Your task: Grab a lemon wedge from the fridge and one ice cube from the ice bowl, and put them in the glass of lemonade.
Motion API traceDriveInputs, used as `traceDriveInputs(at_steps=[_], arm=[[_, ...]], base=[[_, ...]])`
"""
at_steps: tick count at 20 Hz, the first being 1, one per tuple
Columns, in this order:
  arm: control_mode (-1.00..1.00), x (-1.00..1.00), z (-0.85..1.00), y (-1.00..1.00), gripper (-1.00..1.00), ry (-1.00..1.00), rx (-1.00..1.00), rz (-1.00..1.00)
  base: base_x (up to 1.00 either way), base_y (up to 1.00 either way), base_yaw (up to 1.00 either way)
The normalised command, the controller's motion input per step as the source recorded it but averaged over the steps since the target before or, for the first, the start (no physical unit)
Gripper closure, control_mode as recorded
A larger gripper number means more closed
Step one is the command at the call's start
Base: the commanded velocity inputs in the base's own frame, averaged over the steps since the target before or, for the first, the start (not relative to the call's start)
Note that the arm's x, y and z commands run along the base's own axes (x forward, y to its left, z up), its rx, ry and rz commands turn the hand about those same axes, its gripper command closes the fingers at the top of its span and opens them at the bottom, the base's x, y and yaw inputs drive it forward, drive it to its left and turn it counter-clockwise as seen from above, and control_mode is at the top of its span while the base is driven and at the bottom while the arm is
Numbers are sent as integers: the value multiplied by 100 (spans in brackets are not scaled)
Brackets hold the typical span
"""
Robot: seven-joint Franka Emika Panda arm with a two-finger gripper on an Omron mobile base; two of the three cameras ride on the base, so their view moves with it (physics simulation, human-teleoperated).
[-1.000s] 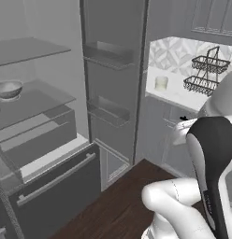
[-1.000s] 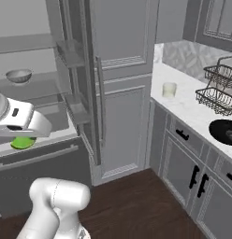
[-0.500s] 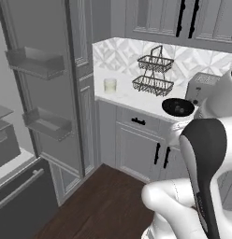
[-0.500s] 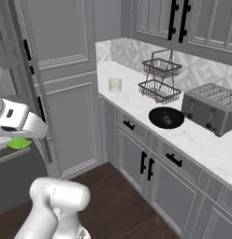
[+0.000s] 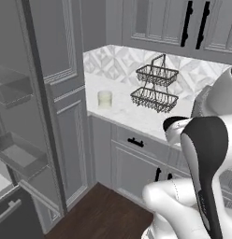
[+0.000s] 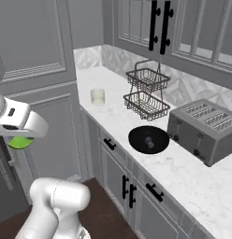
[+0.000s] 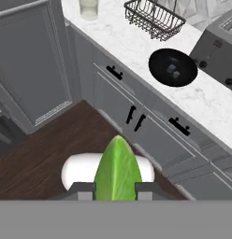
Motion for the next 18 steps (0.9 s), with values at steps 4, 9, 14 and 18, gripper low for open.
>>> traceDriveInputs(at_steps=[4,9,14,18], arm=[[100,0,0,0,100,0,0,0],[100,0,0,0,100,0,0,0],[100,0,0,0,100,0,0,0],[100,0,0,0,100,0,0,0]], base=[[68,0,22],[77,-3,21],[79,-11,20],[69,-1,22]])
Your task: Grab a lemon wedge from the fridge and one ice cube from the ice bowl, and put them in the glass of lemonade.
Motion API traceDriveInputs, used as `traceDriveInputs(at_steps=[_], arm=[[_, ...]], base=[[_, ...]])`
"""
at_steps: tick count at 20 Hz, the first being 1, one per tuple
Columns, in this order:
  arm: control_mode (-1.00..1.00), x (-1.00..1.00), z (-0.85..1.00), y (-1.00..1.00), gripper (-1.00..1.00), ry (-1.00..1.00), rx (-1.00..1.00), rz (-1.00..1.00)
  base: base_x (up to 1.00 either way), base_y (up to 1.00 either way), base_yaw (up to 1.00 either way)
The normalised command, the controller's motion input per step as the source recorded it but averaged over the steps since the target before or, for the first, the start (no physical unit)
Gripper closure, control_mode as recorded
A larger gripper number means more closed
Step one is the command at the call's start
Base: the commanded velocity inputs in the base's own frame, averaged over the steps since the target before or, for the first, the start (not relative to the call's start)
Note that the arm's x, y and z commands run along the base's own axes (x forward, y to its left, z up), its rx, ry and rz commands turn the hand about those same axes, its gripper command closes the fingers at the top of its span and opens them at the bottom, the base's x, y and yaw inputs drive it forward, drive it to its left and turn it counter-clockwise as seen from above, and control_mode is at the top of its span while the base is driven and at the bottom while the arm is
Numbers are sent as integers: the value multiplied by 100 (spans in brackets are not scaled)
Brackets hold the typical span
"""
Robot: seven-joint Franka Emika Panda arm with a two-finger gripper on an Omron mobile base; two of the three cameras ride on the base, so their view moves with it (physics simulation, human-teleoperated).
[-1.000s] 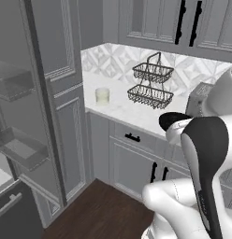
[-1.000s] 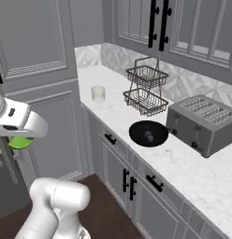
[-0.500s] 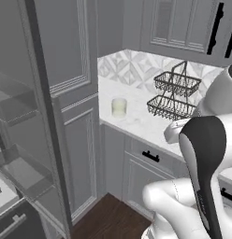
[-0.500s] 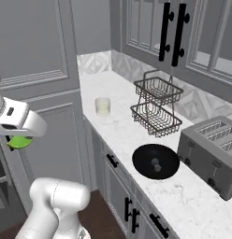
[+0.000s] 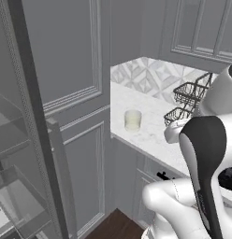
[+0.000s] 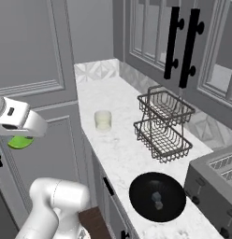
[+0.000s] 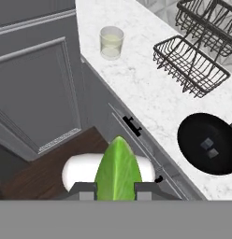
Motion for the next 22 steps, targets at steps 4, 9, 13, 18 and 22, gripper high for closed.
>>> traceDriveInputs(at_steps=[4,9,13,18,22], arm=[[100,0,0,0,100,0,0,0],[100,0,0,0,100,0,0,0],[100,0,0,0,100,0,0,0],[100,0,0,0,100,0,0,0],[100,0,0,0,100,0,0,0]], base=[[51,0,19],[57,0,12],[78,-13,6],[87,-52,0],[81,-66,0]])
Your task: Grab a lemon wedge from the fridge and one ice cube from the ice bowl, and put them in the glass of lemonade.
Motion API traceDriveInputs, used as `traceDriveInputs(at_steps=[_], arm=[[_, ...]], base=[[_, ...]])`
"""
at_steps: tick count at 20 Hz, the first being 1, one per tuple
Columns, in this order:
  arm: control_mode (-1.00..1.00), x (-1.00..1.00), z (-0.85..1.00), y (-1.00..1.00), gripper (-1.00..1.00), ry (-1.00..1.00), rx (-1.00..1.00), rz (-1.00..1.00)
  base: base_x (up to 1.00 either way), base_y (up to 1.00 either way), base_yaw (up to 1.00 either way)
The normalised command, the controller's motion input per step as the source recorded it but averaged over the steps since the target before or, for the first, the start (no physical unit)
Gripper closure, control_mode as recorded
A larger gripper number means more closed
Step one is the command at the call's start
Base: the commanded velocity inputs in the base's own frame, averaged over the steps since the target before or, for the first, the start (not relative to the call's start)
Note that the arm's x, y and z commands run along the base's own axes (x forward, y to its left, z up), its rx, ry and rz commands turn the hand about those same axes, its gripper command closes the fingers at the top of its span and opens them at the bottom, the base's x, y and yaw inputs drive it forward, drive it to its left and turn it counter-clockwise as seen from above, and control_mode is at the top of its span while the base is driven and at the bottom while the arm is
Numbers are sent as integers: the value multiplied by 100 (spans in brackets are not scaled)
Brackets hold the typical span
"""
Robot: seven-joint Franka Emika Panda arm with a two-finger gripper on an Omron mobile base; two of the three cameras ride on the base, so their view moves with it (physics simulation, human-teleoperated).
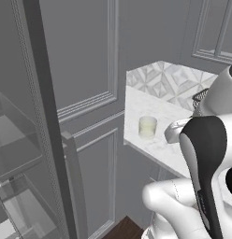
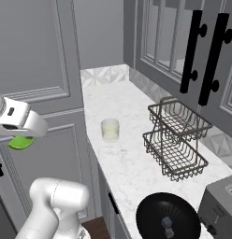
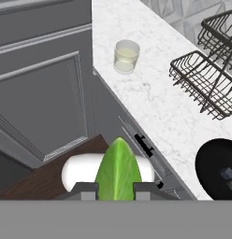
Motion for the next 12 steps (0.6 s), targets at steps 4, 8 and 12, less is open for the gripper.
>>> traceDriveInputs(at_steps=[4,8,12], arm=[[100,0,0,0,100,0,0,0],[100,0,0,0,100,0,0,0],[100,0,0,0,100,0,0,0]], base=[[35,-46,0],[4,-36,0],[10,-30,0]])
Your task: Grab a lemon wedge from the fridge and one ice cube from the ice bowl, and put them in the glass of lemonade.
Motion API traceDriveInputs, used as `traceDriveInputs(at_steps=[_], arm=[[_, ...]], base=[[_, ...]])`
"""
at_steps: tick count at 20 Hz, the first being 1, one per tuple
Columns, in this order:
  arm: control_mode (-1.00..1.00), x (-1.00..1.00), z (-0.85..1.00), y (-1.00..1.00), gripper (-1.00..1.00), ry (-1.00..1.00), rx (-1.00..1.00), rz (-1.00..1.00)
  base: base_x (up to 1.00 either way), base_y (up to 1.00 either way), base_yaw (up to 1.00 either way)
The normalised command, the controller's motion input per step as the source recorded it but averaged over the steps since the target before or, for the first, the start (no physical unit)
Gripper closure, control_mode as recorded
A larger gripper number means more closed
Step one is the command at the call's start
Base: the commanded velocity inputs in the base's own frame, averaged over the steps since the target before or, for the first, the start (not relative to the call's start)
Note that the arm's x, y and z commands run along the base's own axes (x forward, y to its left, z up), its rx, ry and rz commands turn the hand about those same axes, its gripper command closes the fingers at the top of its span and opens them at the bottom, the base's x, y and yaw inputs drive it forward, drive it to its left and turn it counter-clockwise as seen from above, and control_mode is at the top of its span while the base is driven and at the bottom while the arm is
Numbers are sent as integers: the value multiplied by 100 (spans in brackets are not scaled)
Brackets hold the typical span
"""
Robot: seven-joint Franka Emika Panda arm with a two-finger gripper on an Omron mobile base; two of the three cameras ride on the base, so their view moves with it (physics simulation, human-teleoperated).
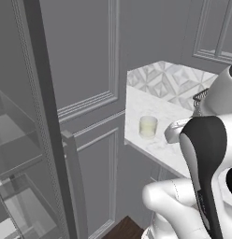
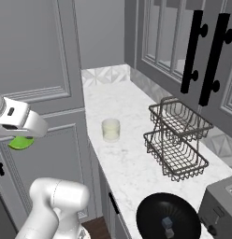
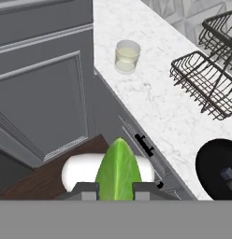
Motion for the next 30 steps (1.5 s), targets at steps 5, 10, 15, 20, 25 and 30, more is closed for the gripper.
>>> traceDriveInputs(at_steps=[5,10,15,20,25,30], arm=[[100,0,0,0,100,0,0,0],[-100,44,0,-34,100,2,0,0],[-100,51,-4,-36,100,11,0,5],[-100,48,-21,-11,100,7,-3,6],[-100,58,-27,0,100,5,-8,0],[-100,35,-32,-1,100,1,-5,0]], base=[[14,-13,0],[0,0,0],[0,0,0],[0,0,0],[0,0,0],[0,0,0]])
